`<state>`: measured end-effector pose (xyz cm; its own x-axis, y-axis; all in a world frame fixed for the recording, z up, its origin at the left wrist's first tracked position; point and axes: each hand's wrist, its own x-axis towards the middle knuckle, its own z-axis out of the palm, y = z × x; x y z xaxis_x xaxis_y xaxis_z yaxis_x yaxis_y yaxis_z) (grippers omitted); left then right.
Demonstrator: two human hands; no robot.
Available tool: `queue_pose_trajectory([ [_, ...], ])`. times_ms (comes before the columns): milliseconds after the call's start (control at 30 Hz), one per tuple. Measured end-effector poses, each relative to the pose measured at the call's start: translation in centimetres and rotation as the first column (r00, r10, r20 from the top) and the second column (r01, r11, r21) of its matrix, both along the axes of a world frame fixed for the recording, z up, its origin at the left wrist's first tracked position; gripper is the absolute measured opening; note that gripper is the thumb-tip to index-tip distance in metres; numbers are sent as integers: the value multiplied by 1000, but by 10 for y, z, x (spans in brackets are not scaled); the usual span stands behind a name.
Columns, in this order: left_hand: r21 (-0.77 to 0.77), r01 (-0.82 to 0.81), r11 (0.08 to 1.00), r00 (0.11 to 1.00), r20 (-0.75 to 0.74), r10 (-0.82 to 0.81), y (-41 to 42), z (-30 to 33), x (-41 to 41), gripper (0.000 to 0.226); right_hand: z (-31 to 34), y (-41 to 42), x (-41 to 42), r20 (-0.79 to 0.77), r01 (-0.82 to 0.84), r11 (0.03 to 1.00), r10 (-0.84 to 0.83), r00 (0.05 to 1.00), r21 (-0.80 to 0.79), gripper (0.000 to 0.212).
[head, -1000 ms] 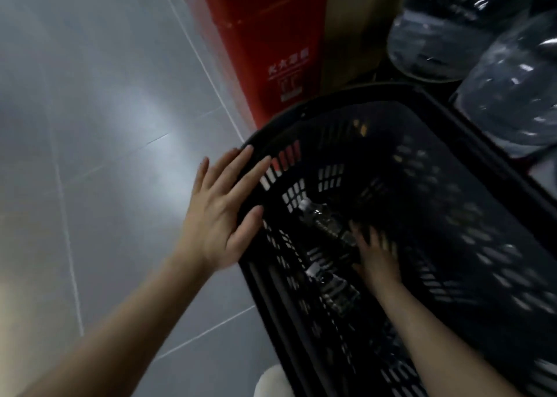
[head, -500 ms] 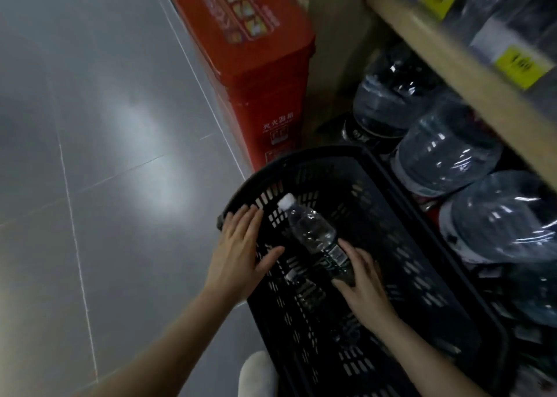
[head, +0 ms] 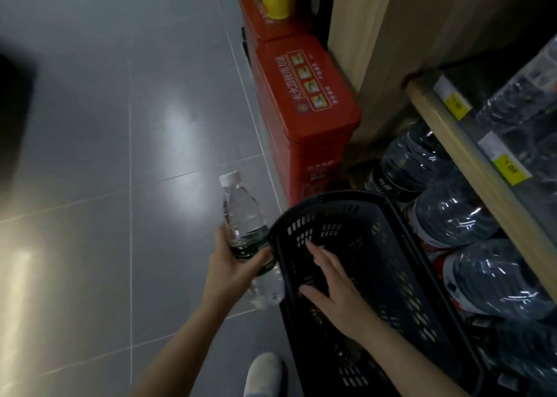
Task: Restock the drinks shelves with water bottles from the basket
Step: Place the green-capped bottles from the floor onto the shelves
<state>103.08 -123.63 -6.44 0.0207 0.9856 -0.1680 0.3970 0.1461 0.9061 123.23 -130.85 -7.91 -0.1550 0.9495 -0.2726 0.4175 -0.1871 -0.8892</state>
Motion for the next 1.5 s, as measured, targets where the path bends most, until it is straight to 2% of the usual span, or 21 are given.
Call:
queue_pose_trajectory([
  [133, -21, -99, 995, 961, -260, 90, -6, -31, -65, 57, -44, -14, 20, 55, 104, 982, -97, 994, -156, 68],
  [233, -54, -149, 987, 912, -394, 116, -13, -78, -94, 57, -96, -25, 31, 116, 96, 960, -67, 991, -262, 71],
  [367, -49, -183, 982, 887, -439, 143, -23, -146, -108, 61, -181, -38, 38, 188, 96, 917, -23, 982, -388, 77],
  [467, -46, -173, 984, 876, -463, 132, -26, -192, -112, 63, -244, -45, 37, 298, 85, 897, 54, 953, -435, 78],
  [533, -44, -154, 987, 867, -486, 113, -26, -219, -114, 65, -285, -52, 33, 377, 81, 890, 106, 920, -448, 66],
  [633, -30, -128, 991, 855, -509, 95, -25, -245, -115, 67, -319, -61, 28, 398, 80, 871, 138, 907, -485, 44],
  [733, -43, -120, 992, 854, -514, 81, -24, -250, -113, 66, -319, -65, 25, 366, 150, 847, 56, 929, -510, 44],
  [800, -51, -113, 992, 858, -509, 72, -22, -242, -110, 67, -304, -67, 29, 310, 213, 822, -47, 950, -528, 52],
  [900, -55, -100, 993, 867, -494, 60, -16, -208, -102, 69, -258, -67, 42, 310, 103, 888, 47, 949, -448, 81],
  [967, -44, -89, 995, 872, -486, 56, -9, -173, -94, 71, -215, -61, 48, 314, 128, 911, 1, 950, -392, 90],
  [1067, -12, -38, 999, 878, -477, 28, 5, -105, -81, 74, -135, -50, 61, 308, 187, 924, -82, 948, -332, 89],
  [1233, 43, -7, 999, 892, -451, 26, 20, 42, -54, 78, 24, -36, 85, 323, 194, 947, -105, 940, -255, 87],
  [1367, 66, 16, 998, 935, -356, 8, 24, 148, -34, 81, 142, -34, 93, 284, 213, 961, -157, 946, -179, 88],
  [1500, 53, 53, 997, 959, -282, -36, 21, 228, -17, 80, 226, -38, 91, 219, 257, 957, -224, 950, -135, 92],
])
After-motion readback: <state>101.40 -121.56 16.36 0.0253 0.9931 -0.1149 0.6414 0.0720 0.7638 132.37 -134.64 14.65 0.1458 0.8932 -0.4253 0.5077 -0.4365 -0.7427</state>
